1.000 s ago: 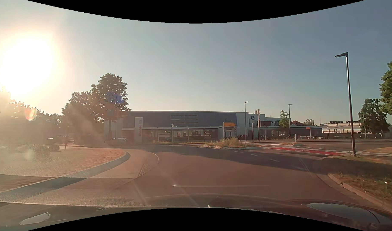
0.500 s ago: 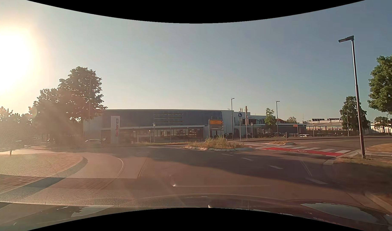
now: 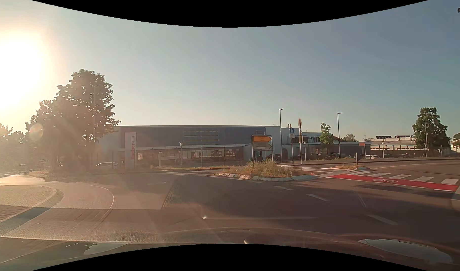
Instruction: Follow the waypoints while adhering to traffic rules and regulations
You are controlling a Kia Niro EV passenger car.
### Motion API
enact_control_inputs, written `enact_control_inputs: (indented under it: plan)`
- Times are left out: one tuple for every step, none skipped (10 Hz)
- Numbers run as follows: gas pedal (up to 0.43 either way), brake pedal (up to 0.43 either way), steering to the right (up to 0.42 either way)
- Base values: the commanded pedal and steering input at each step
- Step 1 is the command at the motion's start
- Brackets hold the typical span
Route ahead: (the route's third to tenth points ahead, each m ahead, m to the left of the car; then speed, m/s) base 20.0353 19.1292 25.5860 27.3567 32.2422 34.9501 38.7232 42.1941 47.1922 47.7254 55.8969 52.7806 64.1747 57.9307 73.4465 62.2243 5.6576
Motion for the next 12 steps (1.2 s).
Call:
enact_control_inputs:
  plan:
    - [0.157, 0.000, -0.123]
    - [0.157, 0.000, -0.143]
    - [0.157, 0.000, -0.165]
    - [0.157, 0.000, -0.181]
    - [0.157, 0.000, -0.200]
    - [0.157, 0.000, -0.213]
    - [0.150, 0.000, -0.229]
    - [0.150, 0.000, -0.244]
    - [0.150, 0.000, -0.255]
    - [0.150, 0.000, -0.267]
    - [0.150, 0.000, -0.275]
    - [0.150, 0.000, -0.282]
